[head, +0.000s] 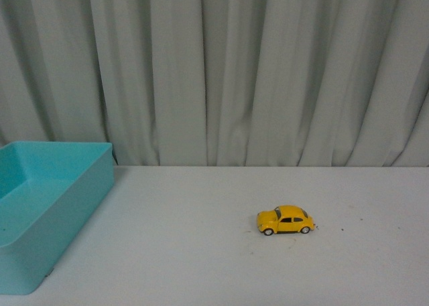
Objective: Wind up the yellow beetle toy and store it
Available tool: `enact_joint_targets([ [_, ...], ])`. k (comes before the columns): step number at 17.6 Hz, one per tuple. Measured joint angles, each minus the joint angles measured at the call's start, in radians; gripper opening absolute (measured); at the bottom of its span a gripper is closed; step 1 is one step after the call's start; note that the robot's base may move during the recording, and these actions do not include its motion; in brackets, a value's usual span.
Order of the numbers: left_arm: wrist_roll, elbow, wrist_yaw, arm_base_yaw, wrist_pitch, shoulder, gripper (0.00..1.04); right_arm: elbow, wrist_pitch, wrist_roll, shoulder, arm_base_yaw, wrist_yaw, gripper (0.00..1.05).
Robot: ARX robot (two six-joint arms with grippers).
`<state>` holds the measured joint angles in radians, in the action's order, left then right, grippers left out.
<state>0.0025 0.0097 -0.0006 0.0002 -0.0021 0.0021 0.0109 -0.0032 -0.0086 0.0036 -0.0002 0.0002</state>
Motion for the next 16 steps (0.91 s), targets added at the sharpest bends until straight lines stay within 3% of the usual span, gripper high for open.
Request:
enact_joint_targets([
  [16, 0.000, 0.000, 0.000, 0.000, -0.002, 0.000, 0.98, 0.000, -0.001, 0.000, 0.000, 0.000, 0.000, 0.98],
])
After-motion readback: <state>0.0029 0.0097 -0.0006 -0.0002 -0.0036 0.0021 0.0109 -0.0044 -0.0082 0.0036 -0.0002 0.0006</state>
